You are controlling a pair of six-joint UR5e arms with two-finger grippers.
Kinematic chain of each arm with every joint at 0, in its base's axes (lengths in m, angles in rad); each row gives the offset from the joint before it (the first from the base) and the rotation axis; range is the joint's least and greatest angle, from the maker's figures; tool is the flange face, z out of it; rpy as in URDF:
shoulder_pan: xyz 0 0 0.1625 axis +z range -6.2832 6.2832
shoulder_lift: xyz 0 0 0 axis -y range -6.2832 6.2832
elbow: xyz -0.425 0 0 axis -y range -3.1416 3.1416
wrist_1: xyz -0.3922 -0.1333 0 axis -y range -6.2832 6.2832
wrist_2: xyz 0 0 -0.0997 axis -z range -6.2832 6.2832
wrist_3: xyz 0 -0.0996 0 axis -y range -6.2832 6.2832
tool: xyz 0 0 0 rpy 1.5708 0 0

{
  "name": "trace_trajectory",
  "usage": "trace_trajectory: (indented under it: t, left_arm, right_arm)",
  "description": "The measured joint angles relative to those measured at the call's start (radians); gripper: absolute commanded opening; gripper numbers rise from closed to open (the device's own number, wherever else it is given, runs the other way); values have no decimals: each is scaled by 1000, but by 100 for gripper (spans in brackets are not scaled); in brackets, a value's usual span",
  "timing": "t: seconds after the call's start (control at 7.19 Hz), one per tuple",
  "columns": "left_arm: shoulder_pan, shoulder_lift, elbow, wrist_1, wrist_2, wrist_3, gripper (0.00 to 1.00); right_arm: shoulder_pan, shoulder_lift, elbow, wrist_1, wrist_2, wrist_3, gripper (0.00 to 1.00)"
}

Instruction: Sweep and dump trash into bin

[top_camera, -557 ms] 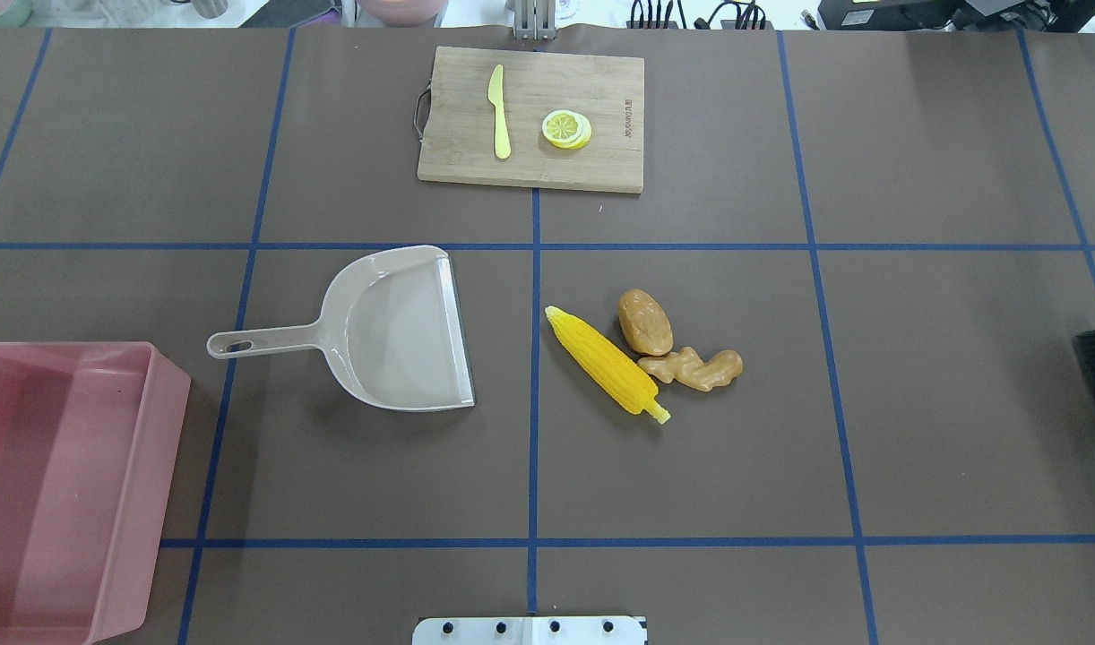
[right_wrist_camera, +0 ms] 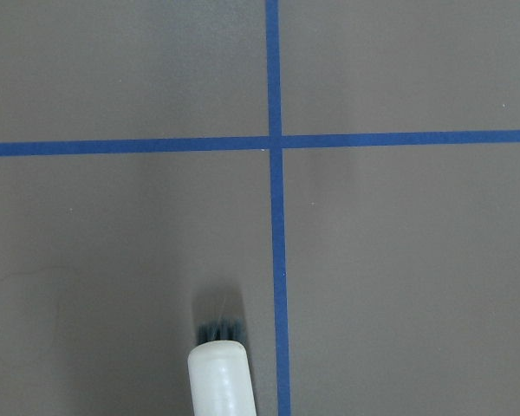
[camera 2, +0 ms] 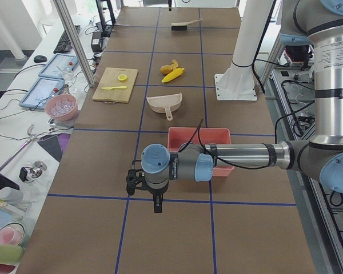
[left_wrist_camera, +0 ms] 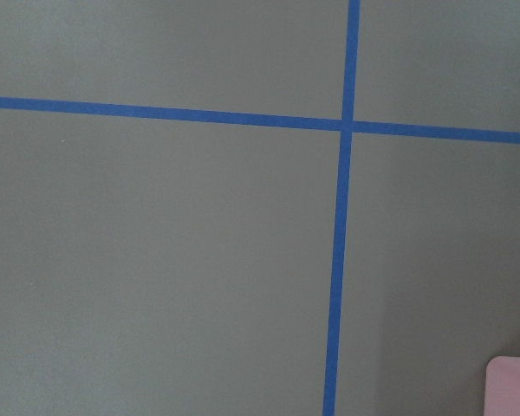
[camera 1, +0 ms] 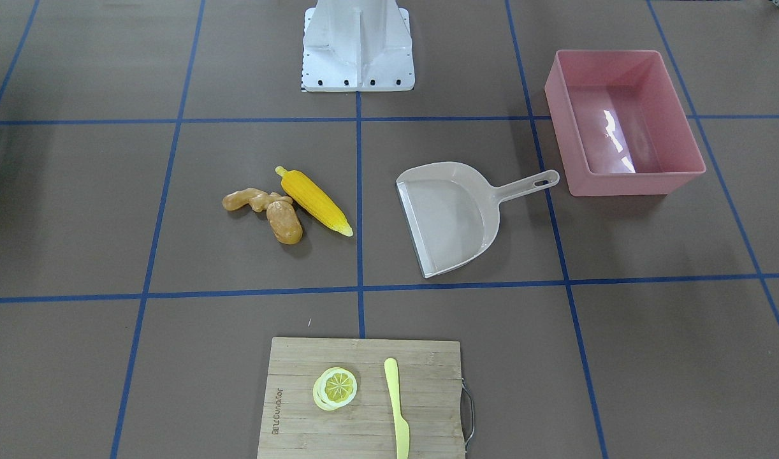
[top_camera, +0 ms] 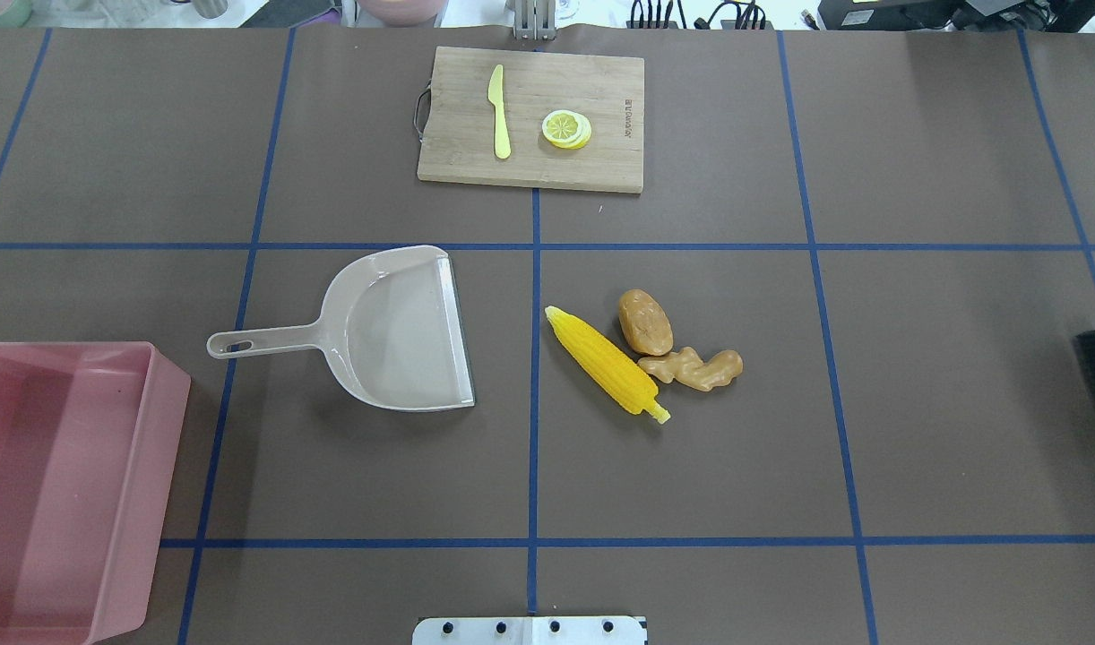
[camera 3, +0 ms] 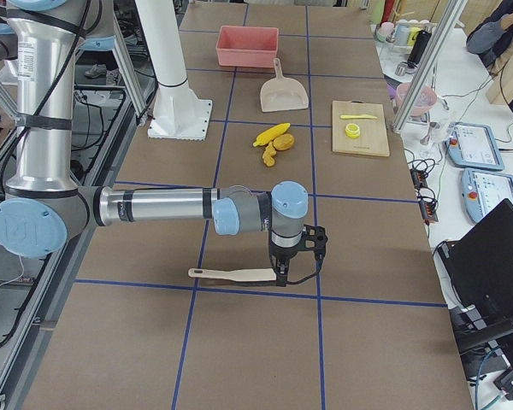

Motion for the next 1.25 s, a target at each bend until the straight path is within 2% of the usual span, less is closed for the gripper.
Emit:
trace_trajectory:
  t: [0.7,0.97,1.25]
  left_arm:
    - [0,0,2,0,-1,0,98]
    - [0,0,0,0,-1,2,99]
    - [0,0,-5,0,0,3,99]
  right_arm:
    - [1,-24,27,-8,1,3,100]
    - [4,-64,82,-11,33,10,97]
    - [4,-139,122,-12,102,23,94]
